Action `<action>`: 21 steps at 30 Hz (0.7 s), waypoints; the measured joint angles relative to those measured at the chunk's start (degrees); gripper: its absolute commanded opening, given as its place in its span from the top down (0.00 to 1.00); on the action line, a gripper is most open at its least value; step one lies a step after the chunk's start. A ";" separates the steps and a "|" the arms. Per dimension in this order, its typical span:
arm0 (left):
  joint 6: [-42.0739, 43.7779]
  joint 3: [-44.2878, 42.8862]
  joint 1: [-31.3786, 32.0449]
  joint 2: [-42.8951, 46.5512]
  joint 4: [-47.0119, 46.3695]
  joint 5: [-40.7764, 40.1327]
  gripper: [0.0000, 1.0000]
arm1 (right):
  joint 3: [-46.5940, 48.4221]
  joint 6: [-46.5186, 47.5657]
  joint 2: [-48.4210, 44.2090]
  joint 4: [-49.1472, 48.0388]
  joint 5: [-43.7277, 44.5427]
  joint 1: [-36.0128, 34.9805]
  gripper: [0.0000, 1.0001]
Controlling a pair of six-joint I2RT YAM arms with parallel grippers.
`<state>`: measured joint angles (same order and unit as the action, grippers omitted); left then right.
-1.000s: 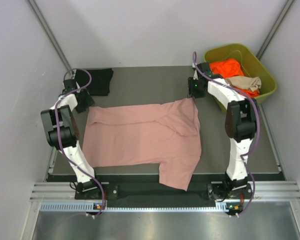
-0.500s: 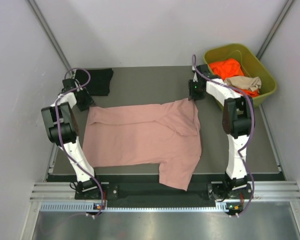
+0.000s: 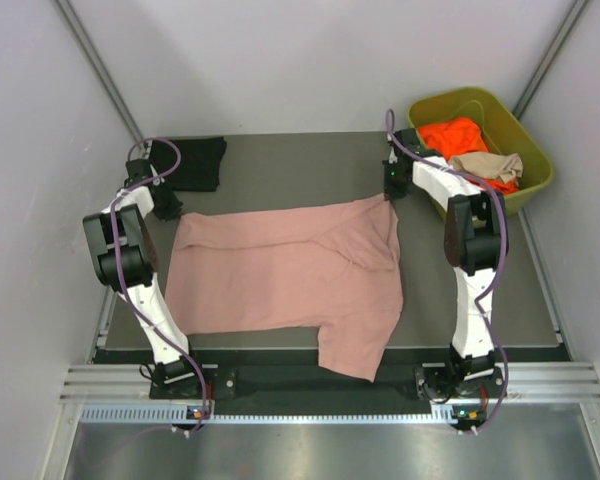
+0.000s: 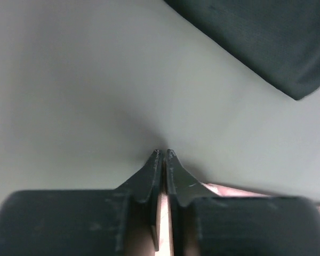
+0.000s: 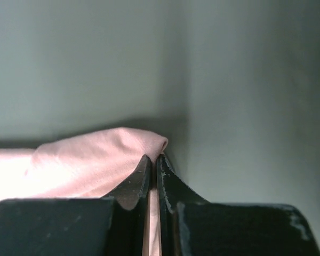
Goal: Fold and stack the t-shirts
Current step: Fold the tshirt
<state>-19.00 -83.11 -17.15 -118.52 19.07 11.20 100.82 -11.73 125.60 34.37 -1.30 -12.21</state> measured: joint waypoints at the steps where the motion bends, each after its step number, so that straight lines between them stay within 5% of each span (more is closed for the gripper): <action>1: 0.04 0.00 0.00 0.07 -0.07 -0.70 0.99 | 0.50 0.04 0.02 0.28 1.01 0.00 1.00; 6: 1.51 0.22 0.04 0.68 -0.24 -5.20 1.00 | 2.49 0.22 0.04 0.28 4.44 0.00 1.00; 9: 2.64 0.28 0.13 1.05 -0.24 -6.73 0.89 | 2.73 0.33 0.09 0.33 4.61 0.00 0.99; 10: 2.84 0.28 0.17 1.05 -0.24 -7.08 0.84 | 2.84 0.44 0.11 0.44 4.50 0.00 0.89; 11: 3.02 0.28 0.22 1.05 -0.22 -7.65 0.65 | 3.17 0.44 0.20 0.63 4.42 0.00 0.81; 12: 3.26 0.28 0.28 1.05 -0.20 -7.89 0.58 | 3.54 0.68 0.31 0.68 4.35 0.00 0.80; 15: 3.89 0.28 0.72 1.44 0.09 -10.82 0.34 | 5.42 0.83 0.79 1.57 4.52 0.00 0.59; 21: 4.31 -0.57 3.13 5.62 4.09 -19.78 0.33 | 6.97 -0.50 -0.66 4.72 7.54 0.00 0.43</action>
<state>-14.70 -83.68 -14.02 -112.90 23.16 -8.58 107.79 -12.23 124.95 39.09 6.24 -12.21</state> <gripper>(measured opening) 0.679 0.547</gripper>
